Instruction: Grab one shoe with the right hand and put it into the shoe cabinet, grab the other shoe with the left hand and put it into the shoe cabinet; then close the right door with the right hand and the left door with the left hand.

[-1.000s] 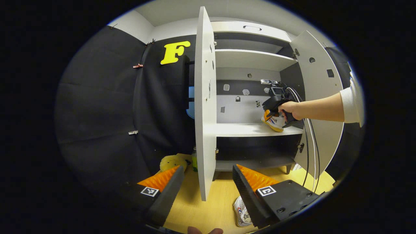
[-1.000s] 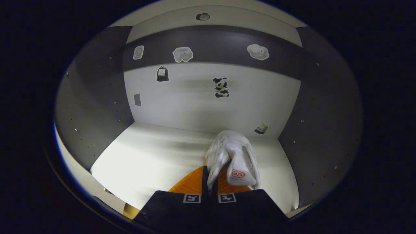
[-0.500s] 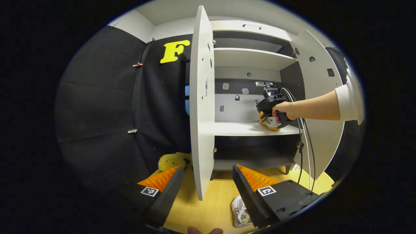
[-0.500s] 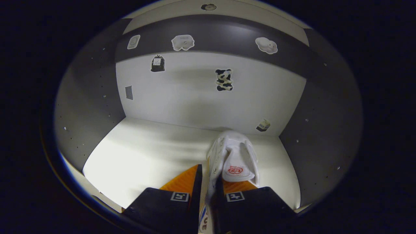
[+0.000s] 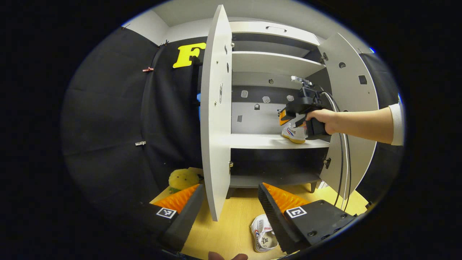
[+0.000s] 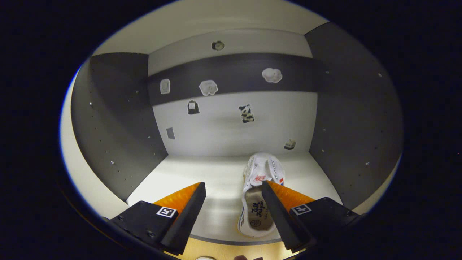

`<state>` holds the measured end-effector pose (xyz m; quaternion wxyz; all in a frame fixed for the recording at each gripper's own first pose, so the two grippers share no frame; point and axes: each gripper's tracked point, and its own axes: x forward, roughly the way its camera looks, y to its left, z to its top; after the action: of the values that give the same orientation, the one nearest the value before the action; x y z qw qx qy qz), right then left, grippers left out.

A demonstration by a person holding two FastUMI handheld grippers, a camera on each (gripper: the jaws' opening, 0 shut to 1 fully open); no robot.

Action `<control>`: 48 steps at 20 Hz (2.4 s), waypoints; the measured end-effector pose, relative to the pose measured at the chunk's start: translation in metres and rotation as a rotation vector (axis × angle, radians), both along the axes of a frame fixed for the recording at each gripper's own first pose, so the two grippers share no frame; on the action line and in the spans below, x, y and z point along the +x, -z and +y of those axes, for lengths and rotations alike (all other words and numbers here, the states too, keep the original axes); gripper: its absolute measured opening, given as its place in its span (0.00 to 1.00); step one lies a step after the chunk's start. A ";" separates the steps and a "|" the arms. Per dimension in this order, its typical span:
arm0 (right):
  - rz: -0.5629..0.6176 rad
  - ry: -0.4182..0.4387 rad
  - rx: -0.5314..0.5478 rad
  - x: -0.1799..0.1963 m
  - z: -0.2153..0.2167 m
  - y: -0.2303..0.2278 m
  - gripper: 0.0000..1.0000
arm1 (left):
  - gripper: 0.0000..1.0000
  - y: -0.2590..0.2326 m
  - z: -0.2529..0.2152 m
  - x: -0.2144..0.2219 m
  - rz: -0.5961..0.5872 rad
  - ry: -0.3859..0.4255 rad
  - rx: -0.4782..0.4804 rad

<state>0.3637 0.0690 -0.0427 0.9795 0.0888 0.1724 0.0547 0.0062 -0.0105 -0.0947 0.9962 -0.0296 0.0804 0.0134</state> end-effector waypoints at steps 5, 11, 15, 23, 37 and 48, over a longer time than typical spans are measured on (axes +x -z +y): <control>-0.173 0.002 -0.004 -0.075 -0.014 -0.040 0.98 | 0.94 0.021 -0.010 0.003 0.021 0.029 0.001; -0.289 -0.020 -0.042 -0.191 -0.028 -0.052 0.98 | 0.95 0.072 -0.042 0.006 0.051 0.110 -0.001; -0.262 -0.040 -0.036 -0.252 -0.034 -0.038 0.98 | 0.95 0.136 -0.069 -0.005 0.154 0.176 0.002; -0.214 -0.019 -0.025 -0.303 -0.061 -0.024 0.98 | 0.77 0.245 -0.094 -0.002 0.338 0.208 0.020; -0.198 0.004 -0.105 -0.331 -0.106 -0.015 0.98 | 0.16 0.315 -0.093 0.069 0.429 0.152 0.144; -0.226 0.005 -0.082 -0.349 -0.118 -0.031 0.98 | 0.05 0.230 -0.088 0.061 0.455 0.190 0.052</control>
<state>0.0150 -0.0494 -0.0117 0.9956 0.0424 0.0627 0.0550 0.0674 -0.0982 -0.3247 0.9497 0.0074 0.3048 -0.0720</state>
